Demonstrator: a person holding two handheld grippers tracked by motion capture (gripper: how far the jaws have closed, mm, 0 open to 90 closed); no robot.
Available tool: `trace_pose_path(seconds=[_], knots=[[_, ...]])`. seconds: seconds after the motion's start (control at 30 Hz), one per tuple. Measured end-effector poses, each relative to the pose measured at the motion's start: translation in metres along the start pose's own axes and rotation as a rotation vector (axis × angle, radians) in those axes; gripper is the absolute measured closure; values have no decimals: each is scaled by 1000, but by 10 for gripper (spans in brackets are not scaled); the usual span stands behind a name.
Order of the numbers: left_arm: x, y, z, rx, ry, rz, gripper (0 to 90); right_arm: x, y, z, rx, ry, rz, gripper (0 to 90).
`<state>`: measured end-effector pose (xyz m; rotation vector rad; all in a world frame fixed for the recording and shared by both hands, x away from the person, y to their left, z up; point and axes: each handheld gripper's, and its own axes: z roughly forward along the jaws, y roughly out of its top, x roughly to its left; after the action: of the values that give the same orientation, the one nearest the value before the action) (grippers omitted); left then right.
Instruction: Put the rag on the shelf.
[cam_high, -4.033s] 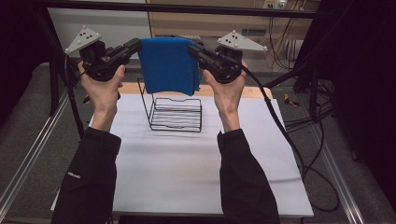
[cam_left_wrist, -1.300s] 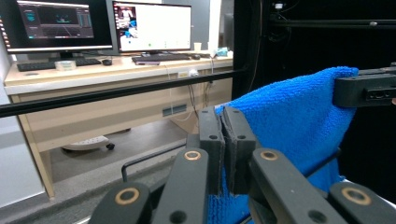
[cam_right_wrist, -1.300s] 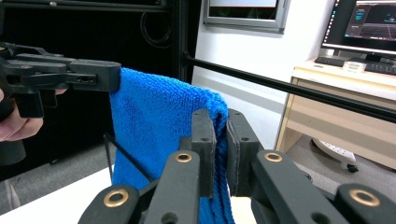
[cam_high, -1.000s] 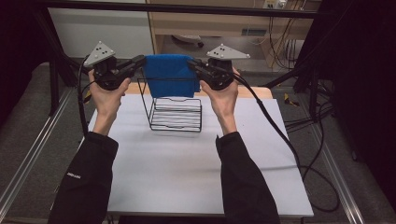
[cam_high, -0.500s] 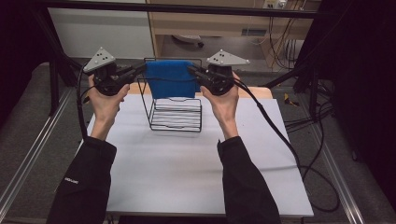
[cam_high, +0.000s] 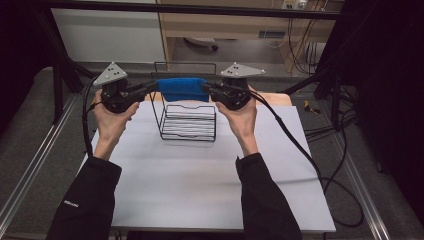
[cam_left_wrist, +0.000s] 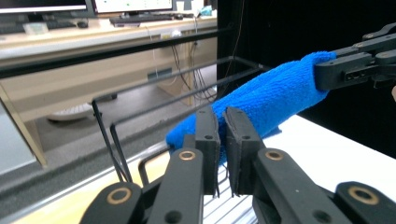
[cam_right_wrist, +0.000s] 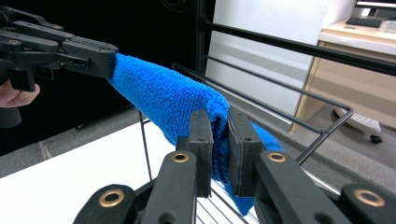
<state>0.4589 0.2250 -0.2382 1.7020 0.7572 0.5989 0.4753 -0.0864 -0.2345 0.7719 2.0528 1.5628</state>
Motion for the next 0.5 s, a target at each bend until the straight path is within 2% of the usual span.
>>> trace_pose_path(seconds=[0.23,0.37,0.5], knots=[[-2,-1,-2,59,0,-4,785,0,-7,1,4,5,1,818],[-1,10,-9,40,-2,-15,713,0,-7,0,-1,5,-12,817],[0,17,-11,28,-5,-30,705,1,-8,0,6,5,-33,812]])
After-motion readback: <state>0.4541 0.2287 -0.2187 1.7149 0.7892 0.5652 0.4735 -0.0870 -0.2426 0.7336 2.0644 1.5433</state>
